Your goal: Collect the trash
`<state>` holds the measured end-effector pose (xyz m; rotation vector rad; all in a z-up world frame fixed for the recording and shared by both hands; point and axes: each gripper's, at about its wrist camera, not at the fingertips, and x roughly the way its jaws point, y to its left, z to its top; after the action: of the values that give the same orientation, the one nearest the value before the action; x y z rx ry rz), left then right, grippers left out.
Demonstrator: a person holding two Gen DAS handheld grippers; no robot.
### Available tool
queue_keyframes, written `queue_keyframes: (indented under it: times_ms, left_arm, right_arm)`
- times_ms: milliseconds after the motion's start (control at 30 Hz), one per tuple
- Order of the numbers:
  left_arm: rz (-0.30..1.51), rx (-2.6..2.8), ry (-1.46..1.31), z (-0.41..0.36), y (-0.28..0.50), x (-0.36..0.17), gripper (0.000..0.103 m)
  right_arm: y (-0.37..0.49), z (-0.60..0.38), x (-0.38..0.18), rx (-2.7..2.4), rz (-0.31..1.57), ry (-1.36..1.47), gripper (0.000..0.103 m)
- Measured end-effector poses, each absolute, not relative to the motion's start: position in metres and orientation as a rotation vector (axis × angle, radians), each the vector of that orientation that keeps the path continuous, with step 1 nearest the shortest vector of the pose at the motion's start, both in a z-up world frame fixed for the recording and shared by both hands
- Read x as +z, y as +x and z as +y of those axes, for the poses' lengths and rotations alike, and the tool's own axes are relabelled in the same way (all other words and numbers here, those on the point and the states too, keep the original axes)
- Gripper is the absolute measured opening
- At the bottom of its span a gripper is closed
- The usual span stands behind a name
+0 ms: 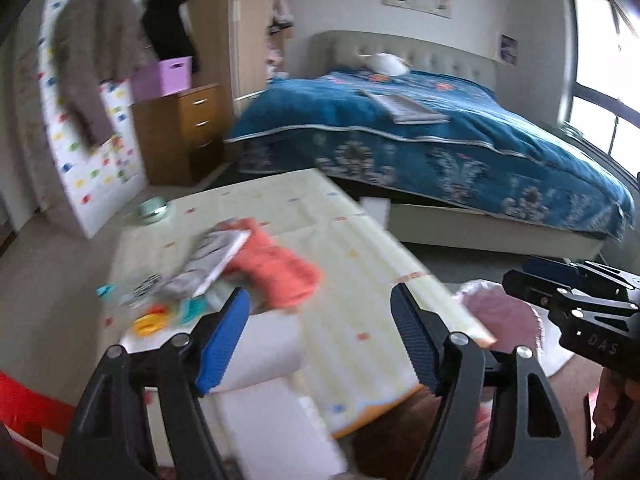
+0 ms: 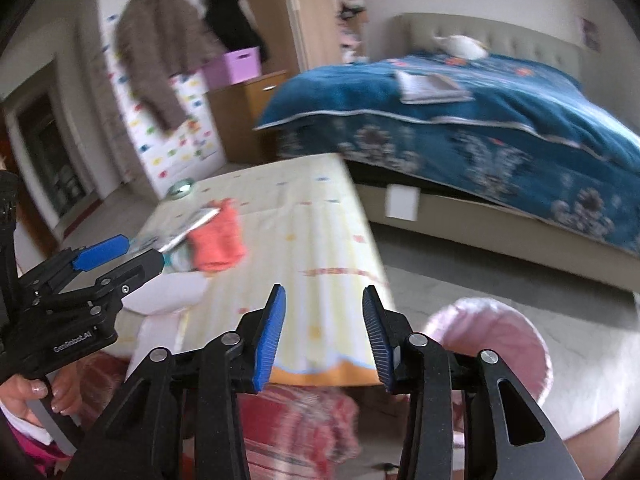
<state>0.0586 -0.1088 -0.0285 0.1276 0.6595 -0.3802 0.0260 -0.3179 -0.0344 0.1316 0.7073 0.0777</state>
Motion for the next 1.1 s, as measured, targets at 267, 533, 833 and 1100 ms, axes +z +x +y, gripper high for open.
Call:
queue_keyframes:
  times_ms: [267,533,833,1100]
  left_arm:
    - [0.671,-0.191,0.082,-0.018,0.062,-0.039,0.076]
    - [0.724,-0.073,-0.001,0.045,0.066,-0.057,0.076]
    - [0.705,-0.069,-0.013,0.049,0.04,-0.056,0.076]
    - [0.716,-0.064,-0.026,0.051,0.009,-0.068,0.076]
  right_arm:
    - [0.048,-0.247,-0.04,0.193,0.749,0.05,0.056]
    - [0.06,-0.199,-0.058,0.256,0.816,0.007,0.057]
    - [0.037,-0.163,-0.079,0.304,0.844,-0.024,0.068]
    - [0.01,-0.135,-0.108,0.33,0.897,-0.041,0.081]
